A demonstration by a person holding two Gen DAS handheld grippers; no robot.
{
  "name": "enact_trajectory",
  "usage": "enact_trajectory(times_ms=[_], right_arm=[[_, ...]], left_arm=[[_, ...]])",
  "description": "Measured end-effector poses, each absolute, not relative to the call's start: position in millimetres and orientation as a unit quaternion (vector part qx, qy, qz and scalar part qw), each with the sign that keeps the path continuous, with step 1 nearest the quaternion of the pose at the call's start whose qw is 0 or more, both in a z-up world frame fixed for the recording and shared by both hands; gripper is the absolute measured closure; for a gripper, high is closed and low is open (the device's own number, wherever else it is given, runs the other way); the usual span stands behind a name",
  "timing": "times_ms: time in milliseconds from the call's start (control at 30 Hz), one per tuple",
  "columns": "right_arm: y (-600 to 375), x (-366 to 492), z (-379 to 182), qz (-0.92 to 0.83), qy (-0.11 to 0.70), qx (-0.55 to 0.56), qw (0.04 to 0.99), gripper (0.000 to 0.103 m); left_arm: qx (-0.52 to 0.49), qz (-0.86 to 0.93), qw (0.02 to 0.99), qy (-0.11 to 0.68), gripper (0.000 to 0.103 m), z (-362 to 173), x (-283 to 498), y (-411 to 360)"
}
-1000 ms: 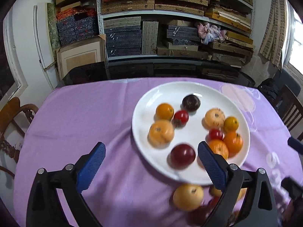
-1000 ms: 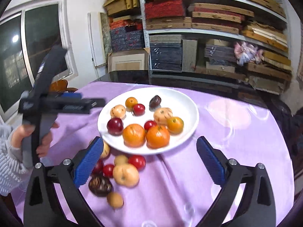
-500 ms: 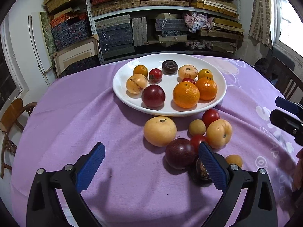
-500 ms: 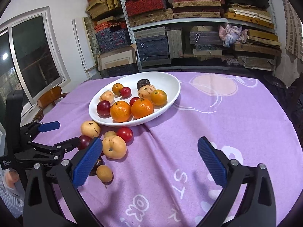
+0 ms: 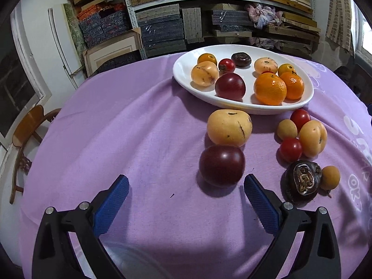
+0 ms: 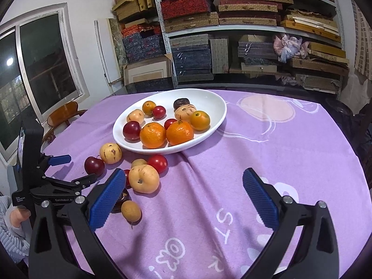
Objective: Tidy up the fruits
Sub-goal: 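Move both open tools back toward the remaining fruits, then grasp the dark red plum with the left tool while the right tool grasps the small loquat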
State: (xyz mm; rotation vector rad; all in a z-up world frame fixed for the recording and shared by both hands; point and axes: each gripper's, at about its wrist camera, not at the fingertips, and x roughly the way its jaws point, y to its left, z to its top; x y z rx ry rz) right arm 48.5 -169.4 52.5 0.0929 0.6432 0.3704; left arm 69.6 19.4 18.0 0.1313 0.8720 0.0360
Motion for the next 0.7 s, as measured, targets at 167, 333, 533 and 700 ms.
enact_trajectory(times_ms=[167, 333, 533, 700], right_arm=[[-167.1, 48.2, 51.7, 0.181, 0.315, 0.039, 0.931, 0.004], [-170.7, 48.8, 52.7, 0.18, 0.314, 0.049, 0.931, 0.004], [-168.3, 47.2, 52.3, 0.185, 0.314, 0.044, 0.93, 0.004], [-165.5, 47.3, 52.0, 0.187, 0.315, 0.038, 0.93, 0.004]], left_arm=[[0.048, -0.035, 0.91, 0.411, 0.004, 22.5, 65.4, 11.9], [0.036, -0.05, 0.905, 0.421, 0.022, 17.0, 63.0, 12.7], [-0.004, -0.053, 0.899, 0.434, 0.034, 11.4, 71.7, 29.9], [0.008, -0.049, 0.903, 0.427, 0.037, 12.5, 77.6, 24.5]])
